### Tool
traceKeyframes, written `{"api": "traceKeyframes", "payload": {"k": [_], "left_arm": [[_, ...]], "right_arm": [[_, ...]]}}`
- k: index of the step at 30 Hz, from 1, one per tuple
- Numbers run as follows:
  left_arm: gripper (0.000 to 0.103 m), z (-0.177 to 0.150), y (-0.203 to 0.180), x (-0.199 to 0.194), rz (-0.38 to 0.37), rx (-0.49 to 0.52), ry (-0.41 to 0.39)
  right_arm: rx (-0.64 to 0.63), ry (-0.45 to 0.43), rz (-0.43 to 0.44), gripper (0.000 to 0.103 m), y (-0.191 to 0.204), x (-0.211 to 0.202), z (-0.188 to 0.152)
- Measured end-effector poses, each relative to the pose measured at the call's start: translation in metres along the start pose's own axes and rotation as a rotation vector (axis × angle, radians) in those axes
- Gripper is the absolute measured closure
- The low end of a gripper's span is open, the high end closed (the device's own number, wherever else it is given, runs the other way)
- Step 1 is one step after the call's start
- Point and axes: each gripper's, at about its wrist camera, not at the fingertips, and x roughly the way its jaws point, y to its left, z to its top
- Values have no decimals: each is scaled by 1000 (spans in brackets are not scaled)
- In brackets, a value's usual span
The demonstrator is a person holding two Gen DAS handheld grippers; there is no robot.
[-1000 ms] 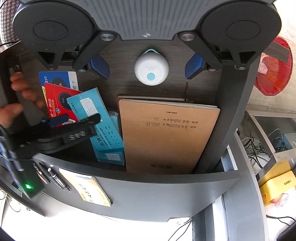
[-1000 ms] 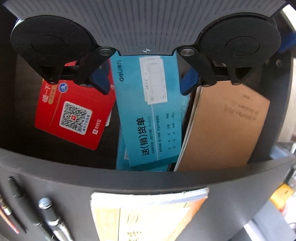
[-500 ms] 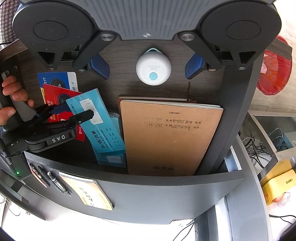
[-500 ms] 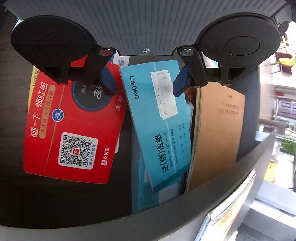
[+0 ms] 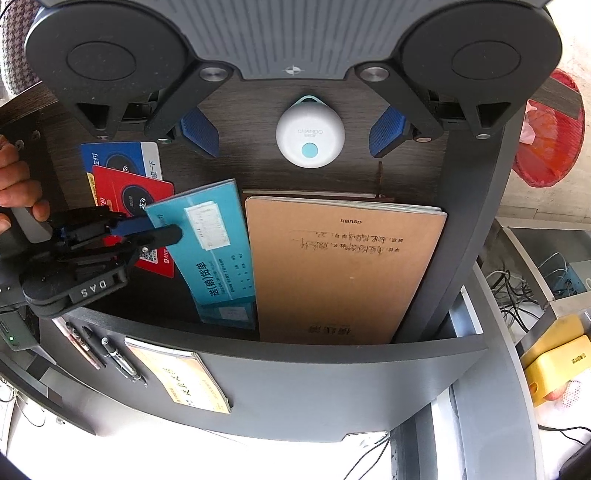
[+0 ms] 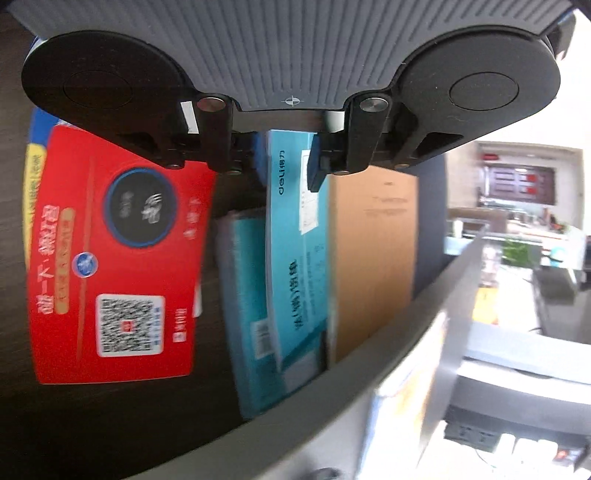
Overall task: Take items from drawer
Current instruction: 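Close the right gripper on the blue receipt book edge, then lift the blue receipt book out of the drawer with the right gripper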
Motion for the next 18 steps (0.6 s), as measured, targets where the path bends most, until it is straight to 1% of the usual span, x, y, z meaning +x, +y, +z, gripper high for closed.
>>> {"api": "traceKeyframes", "payload": {"k": [3,6,8,9,10,13,15,18], "left_arm": [[14,0,1,-1,-1,-4,1],[14,0,3,-2,-1,-7,-2],[14,1,3,-3,-1,-8,-4],[14,1,3,-4,-1,-8,-5],[14,1,3,-5,-1,-8,-7],[14,1,4,-6,3,-10,-9],[14,1,3,-8,4,-10,-12],[14,0,2,-13,2,-6,-21]], "right_arm": [[11,-17,43,77,9,6,-4],[17,-35,63,77,19,11,-5],[15,-50,37,78,23,15,-7],[15,-56,19,86,25,17,-8],[14,-64,0,96,27,20,-11],[13,-107,-49,100,31,16,-16],[22,-137,-70,101,33,8,-18],[64,-173,-53,101,35,-5,-25]]}}
